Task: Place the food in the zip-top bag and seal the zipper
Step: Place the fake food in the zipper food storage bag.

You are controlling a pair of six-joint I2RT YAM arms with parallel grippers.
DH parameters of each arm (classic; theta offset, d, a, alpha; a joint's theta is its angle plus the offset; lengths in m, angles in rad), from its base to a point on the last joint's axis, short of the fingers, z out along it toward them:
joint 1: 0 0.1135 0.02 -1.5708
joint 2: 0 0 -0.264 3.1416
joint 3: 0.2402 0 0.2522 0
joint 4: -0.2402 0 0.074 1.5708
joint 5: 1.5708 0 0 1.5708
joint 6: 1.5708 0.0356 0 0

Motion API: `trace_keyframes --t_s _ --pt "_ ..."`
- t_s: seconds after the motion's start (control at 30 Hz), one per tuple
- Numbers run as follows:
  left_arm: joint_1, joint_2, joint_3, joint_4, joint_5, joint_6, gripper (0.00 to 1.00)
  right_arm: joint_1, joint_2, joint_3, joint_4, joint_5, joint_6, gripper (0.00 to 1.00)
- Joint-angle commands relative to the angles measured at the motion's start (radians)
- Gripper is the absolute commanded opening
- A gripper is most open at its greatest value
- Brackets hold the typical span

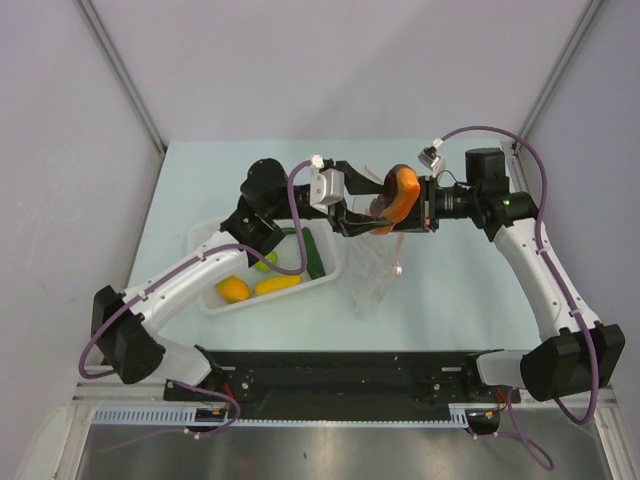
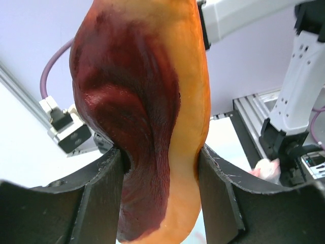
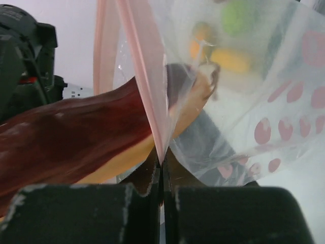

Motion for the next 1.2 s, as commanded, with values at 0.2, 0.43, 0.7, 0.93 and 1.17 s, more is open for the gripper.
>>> trace_keyframes --t_s 0.2,0.43,0.7,0.93,1.17 --pt "-0.011 0.014 -0.053 0.081 0.011 0.068 0.51 -0.076 0.012 0.036 -0.143 -0.159 0.059 0.00" --pt "-0.011 0.031 -0.099 0.078 -0.019 -0.019 0.59 -0.074 0.037 0.022 -0.084 -0.161 0.092 0.00" --pt "-0.008 0.015 -0.143 0.021 -0.120 -0.035 0.99 -0.077 0.044 0.008 -0.084 -0.184 0.099 0.00" --pt "0.020 -0.040 -0.110 -0.100 -0.087 0.071 1.00 -0.091 0.058 -0.027 -0.040 -0.237 0.119 0.00" --pt "0.081 -0.115 -0.111 -0.359 0.001 0.351 0.97 -0.110 0.052 -0.049 -0.026 -0.271 0.112 0.00"
